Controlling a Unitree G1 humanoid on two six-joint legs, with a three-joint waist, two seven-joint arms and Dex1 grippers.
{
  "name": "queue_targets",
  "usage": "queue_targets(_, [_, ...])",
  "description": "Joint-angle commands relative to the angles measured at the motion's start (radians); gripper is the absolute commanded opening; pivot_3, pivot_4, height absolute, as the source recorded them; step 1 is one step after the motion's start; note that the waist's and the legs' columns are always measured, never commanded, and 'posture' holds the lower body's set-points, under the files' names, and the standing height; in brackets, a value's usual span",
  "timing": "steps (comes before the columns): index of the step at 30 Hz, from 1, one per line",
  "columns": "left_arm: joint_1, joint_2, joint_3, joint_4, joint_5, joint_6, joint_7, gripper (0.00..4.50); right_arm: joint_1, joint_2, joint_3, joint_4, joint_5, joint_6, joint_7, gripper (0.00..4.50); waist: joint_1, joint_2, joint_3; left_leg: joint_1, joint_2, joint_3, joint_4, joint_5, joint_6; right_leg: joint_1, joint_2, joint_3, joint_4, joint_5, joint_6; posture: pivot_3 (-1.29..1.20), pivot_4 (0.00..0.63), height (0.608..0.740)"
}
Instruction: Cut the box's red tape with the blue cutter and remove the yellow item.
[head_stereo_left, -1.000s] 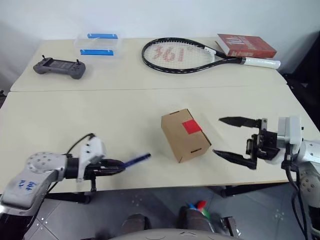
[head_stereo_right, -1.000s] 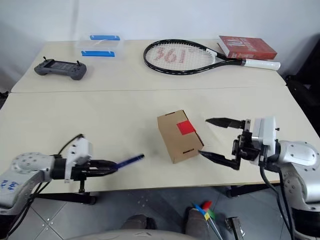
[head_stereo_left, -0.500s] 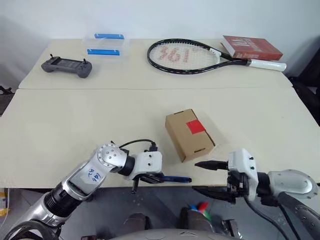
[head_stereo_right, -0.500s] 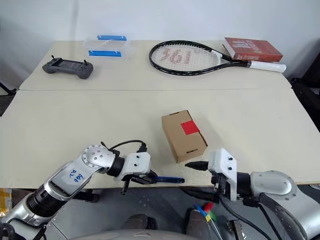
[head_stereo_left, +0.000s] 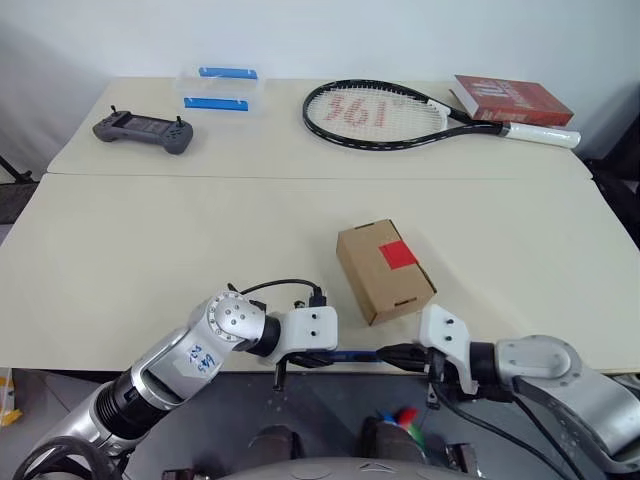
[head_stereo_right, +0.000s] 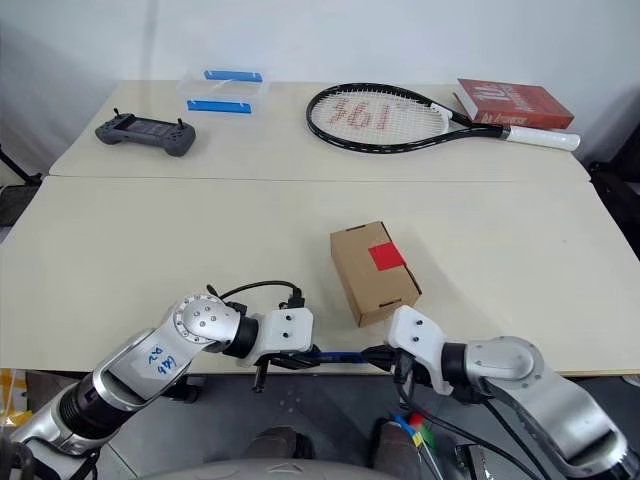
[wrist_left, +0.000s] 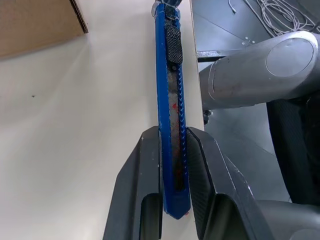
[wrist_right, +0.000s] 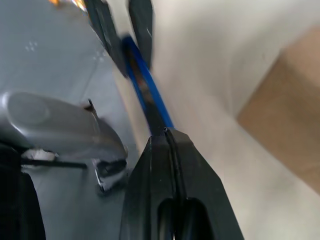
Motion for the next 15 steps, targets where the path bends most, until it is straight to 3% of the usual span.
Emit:
queue_targets(1, [0.001, -0.008, -0.053, 0.031, 0.013, 0.056, 0.015, 0.38, -0.039, 0.015, 0.038, 0.017, -0.039, -0.009, 0.007, 0.02, 0.001, 0.0, 0.0, 0.0, 0.0, 0.0, 0.0, 0.0, 0.0, 0.0, 0.0, 0.0, 0.0, 0.0, 0.0, 0.0, 0.15, 0.74])
queue_targets(7, [-0.009, 0.004, -0.055, 0.035, 0.019, 0.064, 0.017, 0.38, -0.055, 0.032, 0.08, 0.049, -0.082, -0.04, 0.026, 0.02, 0.0, 0.0, 0.0, 0.0, 0.0, -0.001, 0.003, 0.0, 0.001, 0.002, 0.0, 0.0, 0.0, 0.0, 0.0, 0.0, 0.15, 0.74])
queue_targets(15, [-0.029, 0.007, -0.059, 0.042, 0.017, 0.069, 0.013, 0.38, -0.05, 0.051, 0.024, 0.064, -0.07, -0.116, 0.062, 0.02, -0.001, 0.0, 0.0, -0.001, 0.0, -0.001, 0.005, 0.0, 0.001, 0.002, 0.0, 0.0, 0.0, 0.0, 0.0, 0.0, 0.15, 0.74])
